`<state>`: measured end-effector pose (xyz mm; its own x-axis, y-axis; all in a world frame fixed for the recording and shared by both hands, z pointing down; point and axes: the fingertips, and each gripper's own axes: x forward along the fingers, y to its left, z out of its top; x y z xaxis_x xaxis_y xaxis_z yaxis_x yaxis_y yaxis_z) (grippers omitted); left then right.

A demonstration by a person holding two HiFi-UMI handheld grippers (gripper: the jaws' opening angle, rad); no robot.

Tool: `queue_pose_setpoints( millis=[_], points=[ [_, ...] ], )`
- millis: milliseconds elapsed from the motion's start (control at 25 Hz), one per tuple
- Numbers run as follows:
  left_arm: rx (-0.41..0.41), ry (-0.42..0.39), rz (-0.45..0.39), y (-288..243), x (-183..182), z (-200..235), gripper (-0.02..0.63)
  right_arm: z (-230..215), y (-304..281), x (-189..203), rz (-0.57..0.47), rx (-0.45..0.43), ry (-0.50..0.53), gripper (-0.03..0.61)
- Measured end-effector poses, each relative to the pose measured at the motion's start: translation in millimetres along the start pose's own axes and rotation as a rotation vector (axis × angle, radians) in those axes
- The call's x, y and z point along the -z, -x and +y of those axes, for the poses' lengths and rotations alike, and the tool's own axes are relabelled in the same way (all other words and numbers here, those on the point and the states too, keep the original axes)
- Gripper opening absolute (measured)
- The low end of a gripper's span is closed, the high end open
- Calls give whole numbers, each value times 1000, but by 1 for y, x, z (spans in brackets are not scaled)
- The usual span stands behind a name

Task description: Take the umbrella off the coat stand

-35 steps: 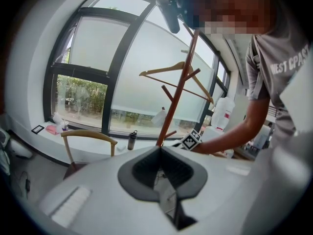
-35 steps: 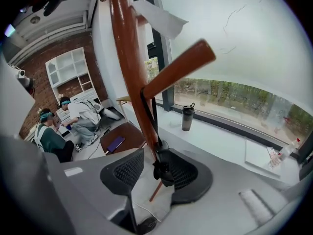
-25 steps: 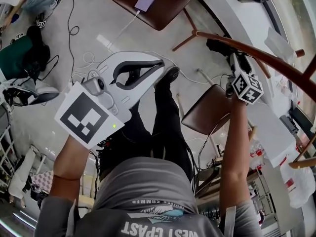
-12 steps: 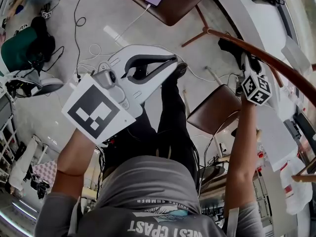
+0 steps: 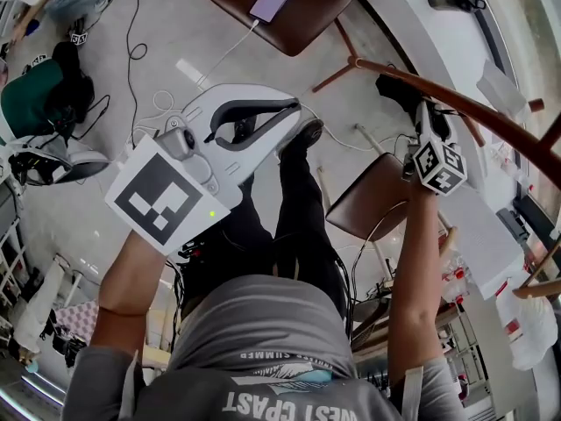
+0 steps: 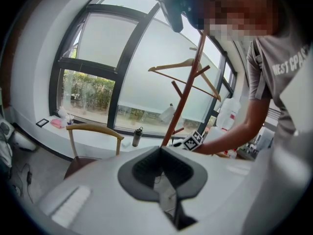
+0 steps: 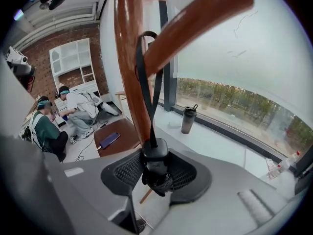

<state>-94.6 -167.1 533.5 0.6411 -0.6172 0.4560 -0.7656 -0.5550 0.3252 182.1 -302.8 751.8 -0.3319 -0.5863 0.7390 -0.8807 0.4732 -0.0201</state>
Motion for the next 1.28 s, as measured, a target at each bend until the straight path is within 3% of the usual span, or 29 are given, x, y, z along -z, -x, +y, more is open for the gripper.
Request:
queue_pose_setpoints(
  millis=[360, 920, 1280],
  points=[
    [-6, -29, -20, 24, -30, -9, 3, -13, 58, -32, -62, 69, -66, 150],
    [11, -72, -52, 46, -73, -36, 3, -48, 143, -48, -121, 186, -163, 150],
    [19, -116, -80, 62, -101, -58, 3, -53, 201, -58, -174, 211, -190, 150]
  ],
)
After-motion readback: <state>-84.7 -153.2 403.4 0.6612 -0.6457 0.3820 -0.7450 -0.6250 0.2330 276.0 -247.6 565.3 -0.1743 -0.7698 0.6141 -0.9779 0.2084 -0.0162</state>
